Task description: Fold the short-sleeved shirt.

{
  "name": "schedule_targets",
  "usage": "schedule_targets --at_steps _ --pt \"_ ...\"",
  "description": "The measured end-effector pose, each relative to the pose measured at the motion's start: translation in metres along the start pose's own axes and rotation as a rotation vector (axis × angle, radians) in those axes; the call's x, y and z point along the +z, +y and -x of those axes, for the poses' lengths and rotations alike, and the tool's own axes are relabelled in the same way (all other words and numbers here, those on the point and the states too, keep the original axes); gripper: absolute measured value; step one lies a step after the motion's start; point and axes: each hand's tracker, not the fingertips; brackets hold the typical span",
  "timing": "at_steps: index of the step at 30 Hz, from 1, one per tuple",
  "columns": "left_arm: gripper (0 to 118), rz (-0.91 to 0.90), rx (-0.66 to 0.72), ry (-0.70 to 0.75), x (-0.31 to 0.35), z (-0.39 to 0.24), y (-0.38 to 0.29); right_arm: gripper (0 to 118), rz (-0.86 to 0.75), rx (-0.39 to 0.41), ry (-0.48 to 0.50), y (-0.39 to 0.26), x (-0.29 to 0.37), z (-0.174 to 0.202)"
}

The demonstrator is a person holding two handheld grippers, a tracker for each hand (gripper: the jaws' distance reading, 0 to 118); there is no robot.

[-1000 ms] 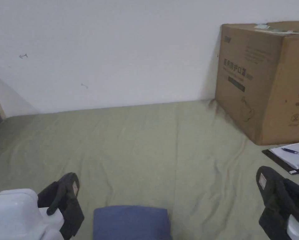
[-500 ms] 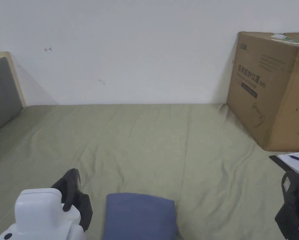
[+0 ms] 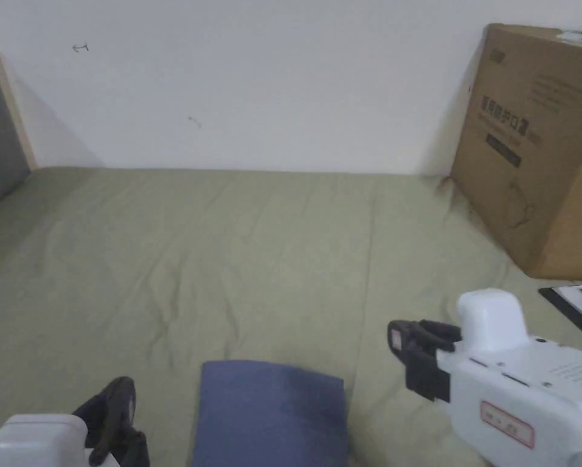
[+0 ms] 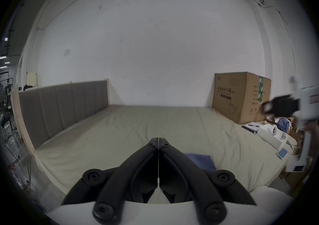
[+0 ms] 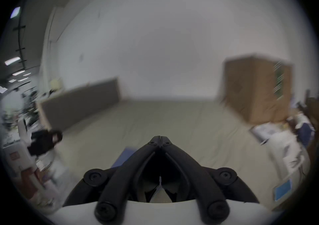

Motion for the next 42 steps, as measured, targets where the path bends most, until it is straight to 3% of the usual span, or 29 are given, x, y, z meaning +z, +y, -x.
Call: schedule_targets --at_steps 1,4,7,9,12,14,15,16,17,18,19,20,24,27,29,30,31,32,36,40,42 --pt "0 0.042 0.019 -0.044 -0.007 0.005 -0.003 0 0.099 0.007 0.002 -0.004 -0.030 -0.004" --pt "0 0.181 0.111 -0.111 -0.040 0.023 -0.016 0 0.390 0.146 -0.040 -0.028 -0.118 -0.014" --pt "0 0.351 0.241 -0.171 -0.089 0.046 -0.026 0 0.647 0.050 0.004 -0.061 -0.178 -0.033" --pt "0 0.469 0.374 -0.233 -0.126 0.065 -0.033 0 0.690 0.083 0.001 -0.079 -0.198 -0.036" --pt "2 0.613 0.652 -0.435 -0.184 0.100 -0.052 0 0.634 0.146 0.012 -0.083 -0.199 -0.031" --pt "7 0.697 0.721 -0.527 -0.215 0.114 -0.064 0 0.642 0.147 0.005 -0.081 -0.201 -0.031" --pt "19 0.760 0.729 -0.581 -0.231 0.119 -0.069 0 0.644 0.137 0.004 -0.081 -0.197 -0.030" --pt "43 0.816 0.734 -0.600 -0.241 0.118 -0.072 0 0.645 0.112 0.003 -0.081 -0.197 -0.032" --pt "85 0.864 0.725 -0.606 -0.252 0.114 -0.076 0 0.638 0.052 -0.008 -0.082 -0.196 -0.033" --pt "111 0.888 0.709 -0.626 -0.261 0.109 -0.082 0 0.631 -0.010 -0.018 -0.082 -0.195 -0.035" --pt "117 0.872 0.751 -0.688 -0.268 0.108 -0.087 0 0.625 -0.050 -0.021 -0.083 -0.193 -0.037" --pt "117 0.907 0.786 -0.729 -0.280 0.101 -0.092 0 0.619 -0.066 -0.022 -0.084 -0.192 -0.038" --pt "118 0.982 0.990 -0.944 -0.315 0.068 -0.114 0 0.594 -0.008 -0.018 -0.088 -0.187 -0.032" --pt "118 1.026 0.837 -0.849 -0.322 0.051 -0.108 0 0.569 -0.028 -0.009 -0.088 -0.181 -0.034" --pt "114 1.021 0.822 -0.850 -0.316 0.053 -0.101 0 0.562 -0.073 -0.005 -0.081 -0.173 -0.037" --pt "100 1.019 0.770 -0.794 -0.313 0.055 -0.097 0 0.556 -0.088 -0.005 -0.078 -0.169 -0.037" --pt "69 1.013 0.708 -0.731 -0.309 0.056 -0.093 0 0.549 -0.096 -0.009 -0.074 -0.165 -0.039" --pt "27 1.000 0.610 -0.630 -0.304 0.059 -0.090 0 0.534 -0.098 -0.020 -0.071 -0.159 -0.038" --pt "25 0.991 0.646 -0.655 -0.289 0.066 -0.077 0 0.490 -0.069 -0.056 -0.060 -0.141 -0.025" --pt "24 0.913 0.366 -0.592 -0.260 0.096 -0.022 0 0.459 -0.042 -0.044 -0.052 -0.120 -0.003" --pt "24 0.941 0.261 -0.494 -0.250 0.133 0.003 0 0.452 -0.032 -0.056 -0.048 -0.111 0.012"
